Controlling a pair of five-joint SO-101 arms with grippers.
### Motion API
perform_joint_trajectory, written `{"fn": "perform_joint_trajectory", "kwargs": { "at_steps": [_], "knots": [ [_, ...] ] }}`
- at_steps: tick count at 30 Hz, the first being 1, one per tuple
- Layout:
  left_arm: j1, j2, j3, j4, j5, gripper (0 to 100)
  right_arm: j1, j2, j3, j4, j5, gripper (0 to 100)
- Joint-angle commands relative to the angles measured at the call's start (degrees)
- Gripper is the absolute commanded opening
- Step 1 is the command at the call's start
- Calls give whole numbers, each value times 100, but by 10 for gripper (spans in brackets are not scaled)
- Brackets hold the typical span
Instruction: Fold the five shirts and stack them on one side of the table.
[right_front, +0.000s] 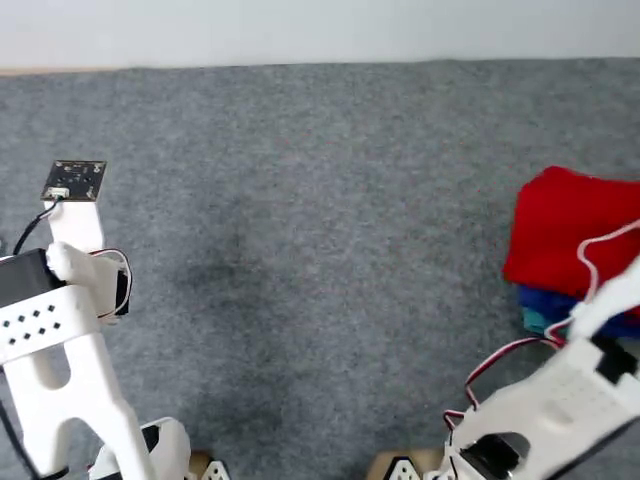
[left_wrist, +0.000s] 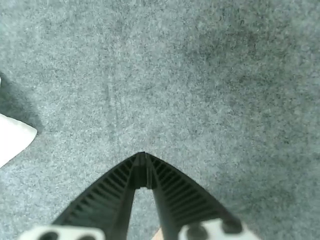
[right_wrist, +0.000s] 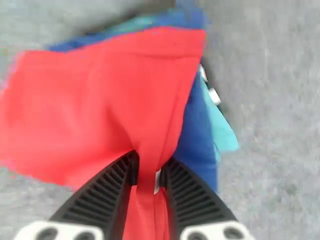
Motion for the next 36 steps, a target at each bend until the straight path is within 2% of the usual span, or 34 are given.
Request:
{"fn": "perform_joint_trajectory", "kwargs": {
  "at_steps": [1, 7, 13, 16, 26, 33, 36],
  "knots": [
    [26, -185, -57, 114, -26, 2, 303, 488, -334, -207, 62, 9],
    [26, -185, -48, 114, -26, 2, 444, 1385, -343, -743, 396, 16],
    [26, -185, -48, 114, -26, 2, 418, 1270, -360, -664, 475, 154],
    [26, -185, -48, 114, -26, 2, 277, 857, -510, -400, 466, 180],
    [26, -185, -48, 114, -26, 2, -470, 163, -809, -251, 457, 178],
    [26, -185, -48, 114, -26, 2, -514, 1270, -826, -620, 501, 61],
    [26, -185, -48, 114, -26, 2, -365, 1886, -844, -998, 510, 55]
  ]
}}
